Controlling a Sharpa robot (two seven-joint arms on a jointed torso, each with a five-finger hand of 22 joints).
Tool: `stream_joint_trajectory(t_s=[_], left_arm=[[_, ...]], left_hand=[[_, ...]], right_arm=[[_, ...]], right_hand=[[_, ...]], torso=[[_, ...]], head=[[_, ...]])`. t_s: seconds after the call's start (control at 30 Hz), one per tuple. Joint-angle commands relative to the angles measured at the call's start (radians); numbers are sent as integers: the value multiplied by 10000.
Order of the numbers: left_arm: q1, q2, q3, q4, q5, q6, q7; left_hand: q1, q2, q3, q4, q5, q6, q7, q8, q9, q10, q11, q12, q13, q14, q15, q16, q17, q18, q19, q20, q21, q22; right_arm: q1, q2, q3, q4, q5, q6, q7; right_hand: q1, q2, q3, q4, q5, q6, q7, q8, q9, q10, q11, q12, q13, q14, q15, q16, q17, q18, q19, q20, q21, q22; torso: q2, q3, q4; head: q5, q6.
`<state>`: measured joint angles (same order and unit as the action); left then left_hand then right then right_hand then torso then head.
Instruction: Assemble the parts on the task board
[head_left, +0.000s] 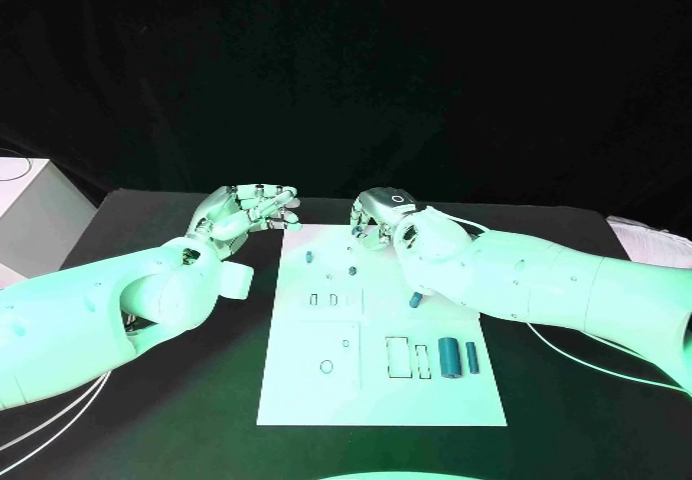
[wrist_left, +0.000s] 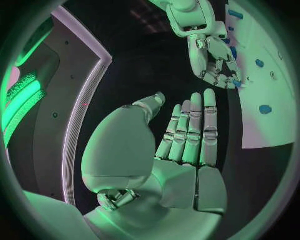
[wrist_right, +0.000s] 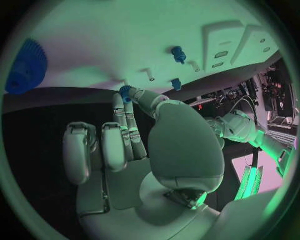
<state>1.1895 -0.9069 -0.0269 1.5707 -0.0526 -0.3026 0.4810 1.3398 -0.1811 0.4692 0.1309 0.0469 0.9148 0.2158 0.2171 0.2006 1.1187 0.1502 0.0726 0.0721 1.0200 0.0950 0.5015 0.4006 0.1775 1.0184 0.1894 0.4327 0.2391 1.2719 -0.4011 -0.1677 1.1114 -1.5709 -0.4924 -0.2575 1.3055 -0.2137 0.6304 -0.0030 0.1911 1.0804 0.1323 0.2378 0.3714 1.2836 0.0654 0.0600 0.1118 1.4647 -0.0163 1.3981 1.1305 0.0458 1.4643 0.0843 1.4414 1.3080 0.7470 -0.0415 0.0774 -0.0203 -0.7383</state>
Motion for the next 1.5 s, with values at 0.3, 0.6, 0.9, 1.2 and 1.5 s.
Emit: stream_joint_trajectory(t_s=[0.3, 0.6, 0.9, 1.2, 1.5], left_arm=[[23, 39, 10, -14, 33, 190, 51], [35, 22, 10, -23, -45, 148, 40], [47, 28, 10, -75, -68, 115, 28], [52, 36, 11, -116, -74, 98, 16], [52, 36, 11, -184, -76, 116, 23]], left_hand=[[1, 84, 16, -67, 32, -30, 30, -42, 13, -23, 45, -23, 6, -81, 11, -25, 15, -4, -58, -22, 58, 8], [1, 81, 14, -73, 32, -39, 31, -46, 12, -29, 47, -27, 5, -97, 14, -27, 16, -5, -78, -20, 66, 15], [15, 83, 19, -85, 32, -39, 27, -46, 13, -28, 45, -26, 5, -102, 13, -27, 17, -4, -87, -20, 71, 19], [23, 84, 22, -94, 32, -36, 24, -42, 16, -20, 42, -22, 7, -108, 12, -24, 19, -3, -100, -19, 81, 27], [23, 84, 22, -94, 32, -36, 24, -42, 16, -20, 42, -22, 7, -108, 12, -24, 19, -3, -100, -19, 81, 27]], right_arm=[[-22, 52, -15, -122, 66, 301, 120], [-19, 54, -17, -164, 94, 344, 313], [-18, 57, -18, -138, 136, 291, 451], [-18, 37, -20, -133, 174, 220, 517], [18, -617, -17, 525, 179, -80, 475]], right_hand=[[-238, -250, 79, 16, -100, -367, 124, -205, 53, -429, 112, 15, -50, 178, 100, -181, -362, 59, 30, 95, -352, 287], [-212, -311, 124, -12, -45, -574, 216, -328, 70, -663, 196, 8, -93, 132, 162, -253, -531, 126, -114, 152, -590, -13], [-209, -345, 146, -25, -55, -670, 264, -394, 75, -814, 247, 2, -135, 102, 203, -304, -653, 159, -186, 187, -712, -164], [-300, -490, 67, 2, -257, -875, 302, -555, 77, -1114, 317, 3, -231, 19, 265, -450, -985, 252, -379, 252, -1056, -585], [-320, -609, -432, 45, -209, -1341, 237, -875, 48, -1654, 314, 25, -373, -117, 264, -735, -1554, 440, -746, 267, -1818, -1476]], torso=[[-3, -8, -25], [1, -10, -10], [18, -10, -18], [15, -15, -21], [-15, 21, -68]], head=[[14, -74], [41, -121], [54, -104], [59, -55], [46, 42]])
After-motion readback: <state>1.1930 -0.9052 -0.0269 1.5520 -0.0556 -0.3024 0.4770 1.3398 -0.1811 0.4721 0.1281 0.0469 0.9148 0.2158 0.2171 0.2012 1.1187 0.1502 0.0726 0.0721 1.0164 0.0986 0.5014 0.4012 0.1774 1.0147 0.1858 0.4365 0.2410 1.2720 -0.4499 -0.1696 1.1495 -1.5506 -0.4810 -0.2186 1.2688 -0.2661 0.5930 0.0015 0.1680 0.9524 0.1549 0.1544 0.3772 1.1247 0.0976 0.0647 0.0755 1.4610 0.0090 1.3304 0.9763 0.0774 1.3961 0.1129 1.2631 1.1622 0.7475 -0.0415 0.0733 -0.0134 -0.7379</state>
